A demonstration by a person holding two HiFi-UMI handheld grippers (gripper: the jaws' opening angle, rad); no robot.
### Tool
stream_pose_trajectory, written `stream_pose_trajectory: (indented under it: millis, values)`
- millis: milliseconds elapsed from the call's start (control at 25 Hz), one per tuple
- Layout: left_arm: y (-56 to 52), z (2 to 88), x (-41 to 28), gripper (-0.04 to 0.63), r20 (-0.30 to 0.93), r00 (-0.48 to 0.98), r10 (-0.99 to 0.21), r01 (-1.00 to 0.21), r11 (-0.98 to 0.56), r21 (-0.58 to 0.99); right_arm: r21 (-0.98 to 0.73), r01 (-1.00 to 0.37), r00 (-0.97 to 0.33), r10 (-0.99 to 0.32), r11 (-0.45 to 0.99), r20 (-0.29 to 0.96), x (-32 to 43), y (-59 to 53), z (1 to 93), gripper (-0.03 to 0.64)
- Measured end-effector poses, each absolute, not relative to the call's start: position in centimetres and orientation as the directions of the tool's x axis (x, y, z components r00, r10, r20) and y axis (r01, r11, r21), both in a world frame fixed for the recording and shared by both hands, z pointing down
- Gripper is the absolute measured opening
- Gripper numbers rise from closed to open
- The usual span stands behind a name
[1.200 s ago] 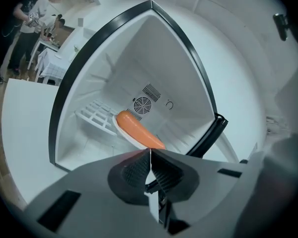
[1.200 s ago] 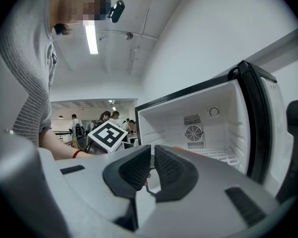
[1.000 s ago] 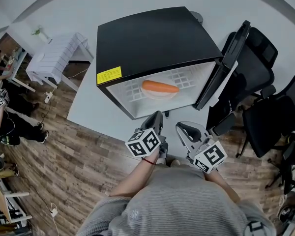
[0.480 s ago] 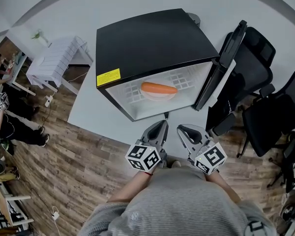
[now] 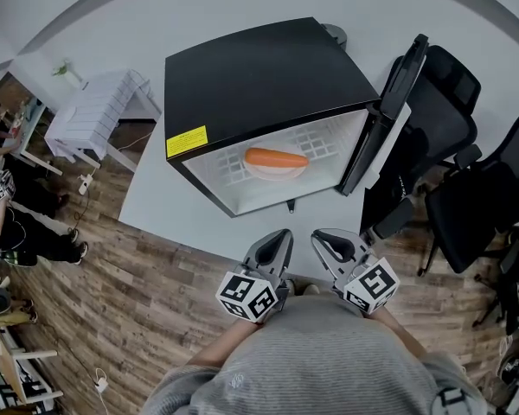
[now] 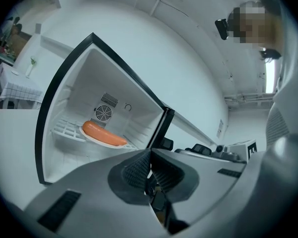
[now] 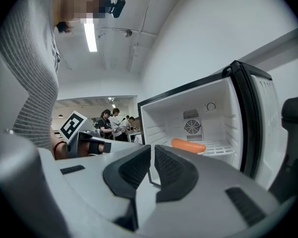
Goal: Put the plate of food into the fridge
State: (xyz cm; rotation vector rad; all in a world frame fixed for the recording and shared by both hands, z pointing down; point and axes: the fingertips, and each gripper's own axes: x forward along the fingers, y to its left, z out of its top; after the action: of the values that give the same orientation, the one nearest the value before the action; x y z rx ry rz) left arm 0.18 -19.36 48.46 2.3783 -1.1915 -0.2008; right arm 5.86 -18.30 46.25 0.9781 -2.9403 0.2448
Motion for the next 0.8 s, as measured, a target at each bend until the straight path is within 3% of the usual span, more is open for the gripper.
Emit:
stream_pose_trajectory:
  millis: [800]
  values:
    - [-19.92, 48.23, 0.94, 0.012, 0.071, 0.642, -0.763, -0.698, -0.543, 0.467, -0.088, -0.594, -0.805, -0.588, 0.800, 0.081, 5.60, -18.97, 45.66, 0.015]
